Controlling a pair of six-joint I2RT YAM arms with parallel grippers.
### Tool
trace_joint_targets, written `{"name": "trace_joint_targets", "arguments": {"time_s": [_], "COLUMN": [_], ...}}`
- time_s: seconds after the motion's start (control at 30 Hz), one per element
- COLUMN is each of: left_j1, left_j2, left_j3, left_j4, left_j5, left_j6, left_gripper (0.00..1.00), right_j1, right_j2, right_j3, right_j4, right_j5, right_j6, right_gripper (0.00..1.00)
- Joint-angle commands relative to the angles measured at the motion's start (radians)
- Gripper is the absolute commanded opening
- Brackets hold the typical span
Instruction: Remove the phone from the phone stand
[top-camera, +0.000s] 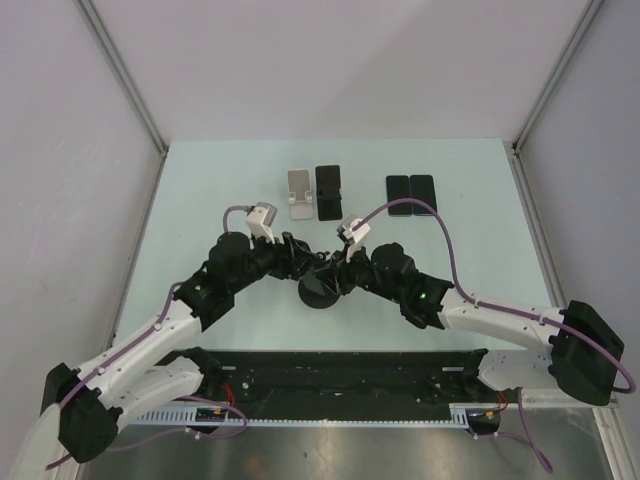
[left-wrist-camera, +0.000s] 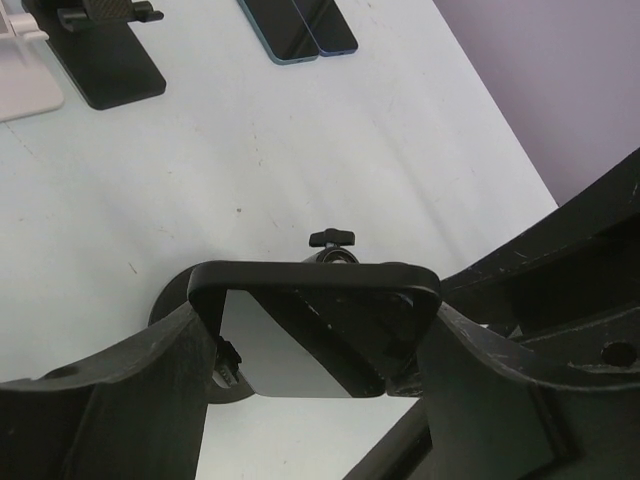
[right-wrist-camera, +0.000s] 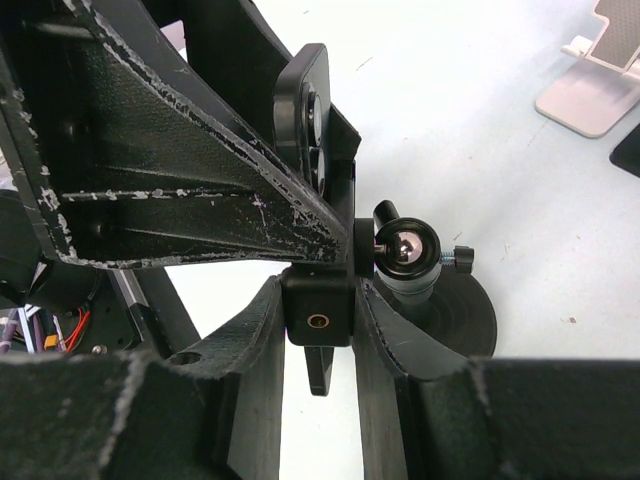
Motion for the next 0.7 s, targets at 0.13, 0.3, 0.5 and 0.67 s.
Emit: {"name": "trace_joint_targets", "arguments": {"time_s": [0.13, 0.3, 0.5, 0.67], "left_j1": [0.088, 0.104, 0.130, 0.145], "left_j2": [-0.074, -0.099, -0.105, -0.110], "left_j3": [0.122, 0.153, 0.185, 0.178], "left_j4": [0.054, 0.038, 0.014, 0.009], "left_j5": [-0.084, -0.102, -0.154, -0.181], "left_j6": [0.005, 0.025, 0.057, 0.111], "left_gripper": [0.01, 0.00, 0.00, 0.00], "right_j1": [-0.006, -0.006, -0.005, -0.013], "right_j2": [0.024, 0.033, 0.034, 0.004], "right_j3": [-0.092, -0.101, -0.109, -0.116], "right_j4": [-0.238, -0.246, -0.248, -0.243], "right_j5": [0.036, 0.047, 0.048, 0.024], "right_j6": [0.009, 0.009, 0.012, 0.034], "right_gripper": [0.00, 0.00, 0.00, 0.00]}}
